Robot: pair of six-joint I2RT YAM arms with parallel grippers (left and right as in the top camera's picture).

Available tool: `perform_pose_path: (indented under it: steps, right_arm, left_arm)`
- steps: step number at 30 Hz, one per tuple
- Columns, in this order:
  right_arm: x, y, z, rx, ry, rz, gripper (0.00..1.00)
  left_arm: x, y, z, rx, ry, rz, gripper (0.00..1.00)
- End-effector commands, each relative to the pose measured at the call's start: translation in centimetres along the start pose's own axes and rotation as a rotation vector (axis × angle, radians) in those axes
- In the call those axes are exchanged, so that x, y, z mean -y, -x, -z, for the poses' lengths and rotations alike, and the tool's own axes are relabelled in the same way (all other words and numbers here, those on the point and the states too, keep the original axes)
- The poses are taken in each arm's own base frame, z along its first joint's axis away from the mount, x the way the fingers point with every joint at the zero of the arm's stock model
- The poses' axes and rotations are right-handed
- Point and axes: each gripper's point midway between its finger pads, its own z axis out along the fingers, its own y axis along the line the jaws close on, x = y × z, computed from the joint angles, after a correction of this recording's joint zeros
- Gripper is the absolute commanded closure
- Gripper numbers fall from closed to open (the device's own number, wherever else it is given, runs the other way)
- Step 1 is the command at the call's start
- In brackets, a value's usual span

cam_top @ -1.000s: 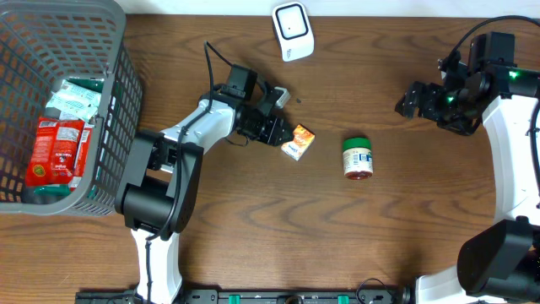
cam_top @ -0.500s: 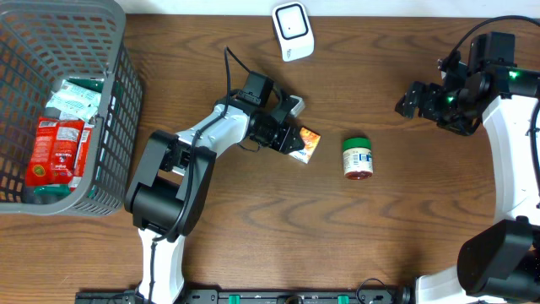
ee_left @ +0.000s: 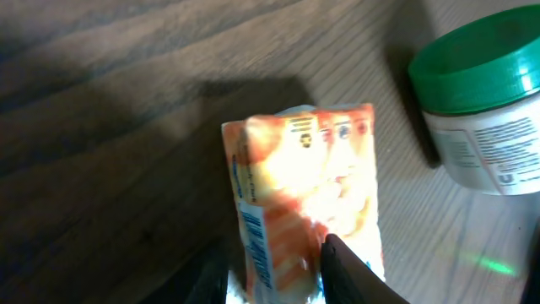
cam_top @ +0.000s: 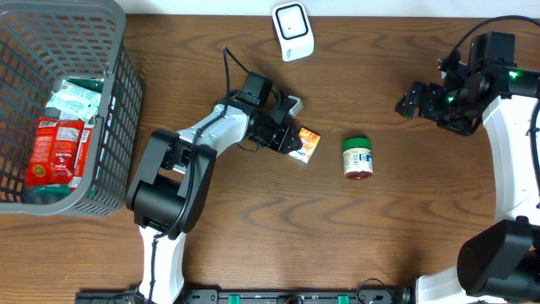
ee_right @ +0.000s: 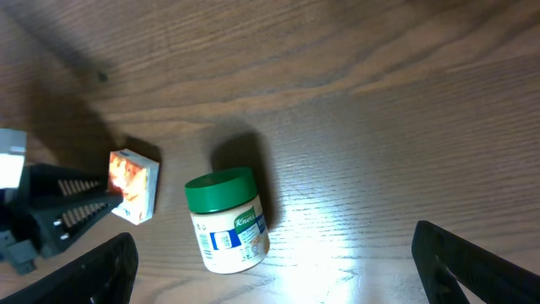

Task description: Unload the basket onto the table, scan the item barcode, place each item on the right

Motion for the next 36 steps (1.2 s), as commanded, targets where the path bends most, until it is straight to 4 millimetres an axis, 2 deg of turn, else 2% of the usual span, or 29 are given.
perform_pose_path:
  steps: [1, 4, 5, 6, 11, 14, 17, 20, 24, 30, 34, 36]
  right_arm:
    - [0.2, 0.0, 0.4, 0.009, 0.006, -0.006, 0.01]
    - [0.2, 0.1, 0.4, 0.01, 0.006, -0.005, 0.01]
    - [0.2, 0.0, 0.4, 0.009, 0.006, -0.006, 0.01]
    - [0.2, 0.0, 0.4, 0.009, 0.006, -0.006, 0.01]
    - [0.2, 0.1, 0.4, 0.01, 0.006, -0.005, 0.01]
    - [0.2, 0.0, 0.4, 0.009, 0.006, -0.006, 0.01]
    - [0.2, 0.0, 0.4, 0.009, 0.006, -0.006, 0.01]
    - [0.2, 0.0, 0.4, 0.009, 0.006, -0.006, 0.01]
    - [0.2, 0.0, 0.4, 0.009, 0.006, -0.006, 0.01]
    - [0.2, 0.0, 0.4, 0.009, 0.006, -0.006, 0.01]
    - [0.2, 0.0, 0.4, 0.009, 0.006, -0.006, 0.01]
    - [0.2, 0.0, 0.4, 0.009, 0.006, -0.006, 0.01]
  left_arm:
    - [-1.3, -1.8, -1.3, -0.048, 0.01, 0.056, 0.64]
    - [-1.1, -1.6, -1.2, -0.042, 0.001, 0.073, 0.81]
    - [-1.1, -1.3, -1.0, -0.035, 0.003, 0.094, 0.9]
    - [-1.1, -1.0, -0.8, -0.026, 0.004, 0.112, 0.93]
    - [0.3, 1.4, 2.1, 0.051, 0.016, 0.112, 0.93]
    - [1.2, 2.4, 4.1, 0.085, 0.104, 0.069, 0.93]
    - [1.2, 2.9, 5.6, 0.106, 0.298, 0.019, 0.93]
    - [0.5, 3.1, 6.8, 0.117, 0.569, -0.046, 0.93]
    - [0.3, 2.7, 7.0, 0.112, 0.879, -0.149, 0.93]
    - [1.5, 2.4, 6.5, 0.139, 1.295, -0.336, 0.92]
    - [1.9, 2.0, 5.1, 0.145, 1.424, -0.42, 0.93]
    - [1.7, 1.7, 4.4, 0.131, 1.428, -0.433, 0.93]
